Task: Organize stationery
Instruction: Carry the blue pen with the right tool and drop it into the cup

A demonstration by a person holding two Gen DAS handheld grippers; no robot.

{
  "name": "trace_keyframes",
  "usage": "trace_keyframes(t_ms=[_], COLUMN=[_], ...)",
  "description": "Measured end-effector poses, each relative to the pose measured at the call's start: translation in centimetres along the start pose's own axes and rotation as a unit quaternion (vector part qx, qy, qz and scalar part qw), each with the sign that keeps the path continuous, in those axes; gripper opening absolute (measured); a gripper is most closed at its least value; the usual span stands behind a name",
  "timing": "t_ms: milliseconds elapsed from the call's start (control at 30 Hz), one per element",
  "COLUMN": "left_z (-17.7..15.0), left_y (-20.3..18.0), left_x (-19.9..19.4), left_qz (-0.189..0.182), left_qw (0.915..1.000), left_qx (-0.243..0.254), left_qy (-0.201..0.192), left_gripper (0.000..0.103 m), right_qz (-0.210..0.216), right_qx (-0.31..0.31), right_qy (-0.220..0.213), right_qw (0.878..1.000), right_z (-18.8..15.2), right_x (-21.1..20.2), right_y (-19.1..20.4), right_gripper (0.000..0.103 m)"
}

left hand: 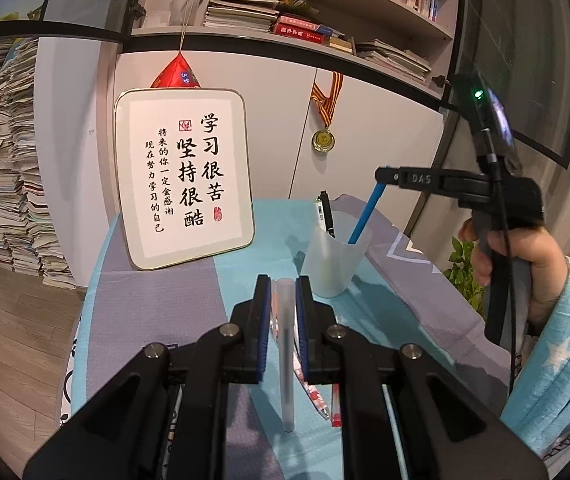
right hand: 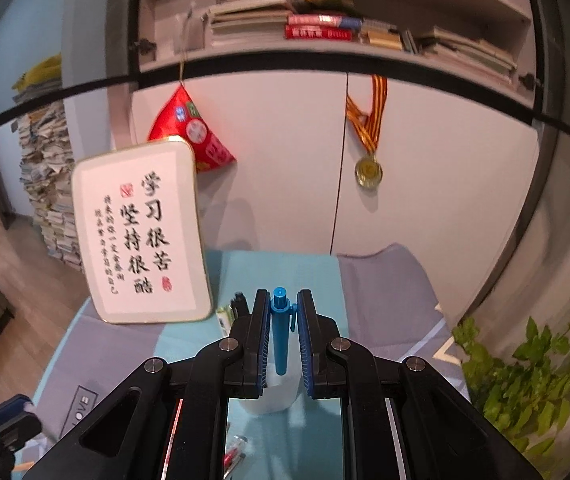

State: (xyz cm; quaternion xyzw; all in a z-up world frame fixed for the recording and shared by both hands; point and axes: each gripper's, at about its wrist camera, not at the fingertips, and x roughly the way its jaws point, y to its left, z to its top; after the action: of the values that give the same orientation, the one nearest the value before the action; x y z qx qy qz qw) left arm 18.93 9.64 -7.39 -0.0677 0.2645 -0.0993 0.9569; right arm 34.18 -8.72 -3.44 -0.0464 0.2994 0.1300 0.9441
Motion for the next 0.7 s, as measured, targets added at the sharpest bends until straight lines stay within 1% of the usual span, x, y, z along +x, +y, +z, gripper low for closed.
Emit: trace_keyframes(t_ms=[100,267,400,567,667,700], left_z=[0.0,0.0,0.1,0.3,0.6,0.7], left_y=[0.1,0.0,-0.2,-0.5,-0.9,-1.1], left_x=[0.2,0.3,0.3,-0.2,-0.6,-0.7], left_qz=[0.001,0.001,0.001,0.004,0.005,0.005], left_qw=[1.0,1.0,1.0,0.9999,0.9999,0.9999], left_qx=[-0.001,0.002,0.004,0.008,0.011,0.012], left_qy=[0.003,0.006,0.008,0.006,0.002,0.0], left_gripper=[0.01,0.01,0.01,0.01,0.01,0.01], right_qz=[0.013,0.025,0.047,0.051,0.042,0.037], right_qx=[0.014,0.027,0.045,0.053,0.052,0.051], right_qy=[0.023,0.046,0.087,0.089,0.08,0.076], right_qw=[1.0,0.998,0.994,0.993,0.995,0.995], right_z=[-0.4,-0.9,-1.7,-2.5,-3.1,-3.4], right_x=[1.3,2.3,3.2,2.2,0.7,0.0], right_y=[-0.5,-1.0,-1.5,-2.1,-2.7,-3.0], right_gripper=[0.014,0.014,0.014,0.014,0.014,0.016])
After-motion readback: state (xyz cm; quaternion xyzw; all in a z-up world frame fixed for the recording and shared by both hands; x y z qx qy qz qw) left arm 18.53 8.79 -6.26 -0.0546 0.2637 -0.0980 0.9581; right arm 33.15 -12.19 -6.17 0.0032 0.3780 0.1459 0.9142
